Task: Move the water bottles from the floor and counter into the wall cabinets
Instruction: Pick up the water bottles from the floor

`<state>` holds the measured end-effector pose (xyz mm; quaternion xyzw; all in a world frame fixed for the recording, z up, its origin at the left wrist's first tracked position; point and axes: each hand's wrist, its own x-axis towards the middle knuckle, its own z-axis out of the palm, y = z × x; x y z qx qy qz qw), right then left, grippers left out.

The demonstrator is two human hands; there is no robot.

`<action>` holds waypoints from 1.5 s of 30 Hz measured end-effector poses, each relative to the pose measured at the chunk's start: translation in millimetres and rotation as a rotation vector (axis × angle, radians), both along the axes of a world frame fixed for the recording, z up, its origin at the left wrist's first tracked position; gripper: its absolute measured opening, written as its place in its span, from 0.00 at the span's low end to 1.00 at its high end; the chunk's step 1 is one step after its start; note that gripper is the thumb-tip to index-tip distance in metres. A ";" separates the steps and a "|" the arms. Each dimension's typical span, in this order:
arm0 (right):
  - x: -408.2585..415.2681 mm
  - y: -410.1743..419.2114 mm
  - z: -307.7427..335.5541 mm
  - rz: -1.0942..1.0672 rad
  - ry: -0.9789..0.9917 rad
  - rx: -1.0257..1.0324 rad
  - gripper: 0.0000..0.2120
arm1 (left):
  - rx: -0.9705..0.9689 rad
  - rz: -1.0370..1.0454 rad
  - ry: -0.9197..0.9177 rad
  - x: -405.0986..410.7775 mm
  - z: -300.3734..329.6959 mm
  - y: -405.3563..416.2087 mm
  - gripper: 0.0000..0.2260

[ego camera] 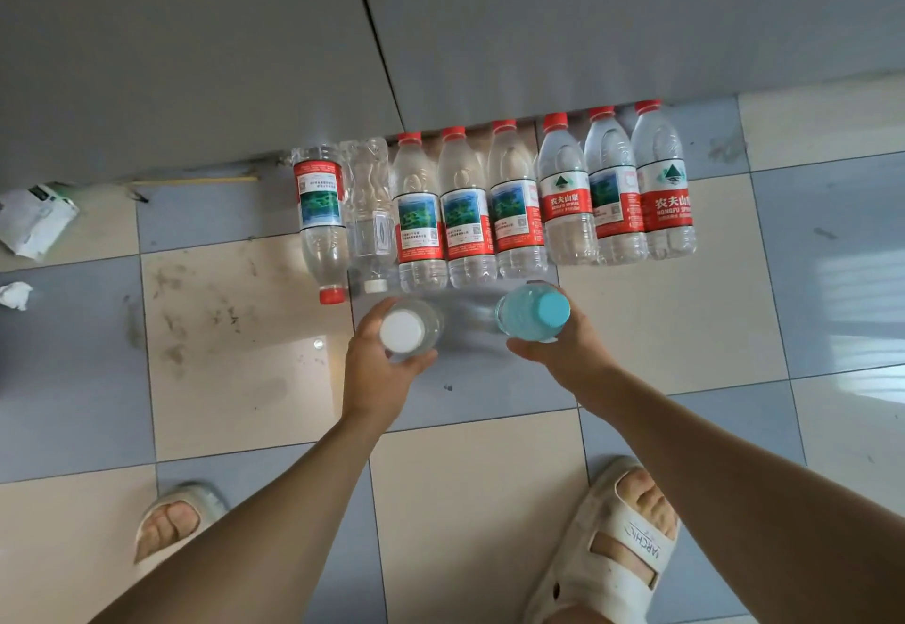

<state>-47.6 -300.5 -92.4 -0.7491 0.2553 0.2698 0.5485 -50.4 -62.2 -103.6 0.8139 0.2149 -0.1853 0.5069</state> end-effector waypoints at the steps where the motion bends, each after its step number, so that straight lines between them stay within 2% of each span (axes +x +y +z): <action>1: -0.7 3.7 -1.8 -0.039 -0.010 0.024 0.29 | -0.019 0.003 0.007 0.5 -1.1 -1.1 0.35; 4: -2.4 12.1 2.9 -0.119 -0.011 0.061 0.30 | -0.046 0.002 0.071 3.1 1.4 -5.1 0.35; 6: -3.7 17.1 11.2 -0.126 0.002 0.063 0.30 | -0.066 0.009 0.103 2.7 8.3 -6.5 0.30; 9: -5.8 26.0 34.7 -0.102 0.011 0.066 0.30 | -0.122 0.032 0.119 -1.0 31.1 -5.1 0.30; 16: 7.2 52.5 147.1 0.002 -0.039 0.121 0.29 | -0.219 0.080 0.091 9.7 143.4 25.3 0.29; 20: 29.5 68.8 245.1 0.058 -0.093 0.154 0.29 | -0.234 0.066 0.037 31.3 242.7 54.4 0.34; 24: 60.4 90.5 363.6 0.063 -0.193 0.201 0.28 | -0.222 0.017 -0.054 59.0 367.7 87.7 0.36; 29: 90.9 124.9 527.8 0.084 -0.325 0.242 0.31 | -0.213 -0.047 -0.206 92.0 538.5 124.7 0.27; 32: 101.5 153.9 618.8 0.102 -0.401 0.270 0.29 | -0.209 -0.043 -0.277 101.4 628.0 148.0 0.26; 38: 114.2 211.3 768.9 0.131 -0.590 0.262 0.22 | -0.283 -0.022 -0.476 111.7 769.3 204.3 0.23; 45: 158.5 272.8 932.1 0.136 -0.831 0.182 0.25 | -0.288 -0.115 -0.708 164.4 916.6 267.7 0.23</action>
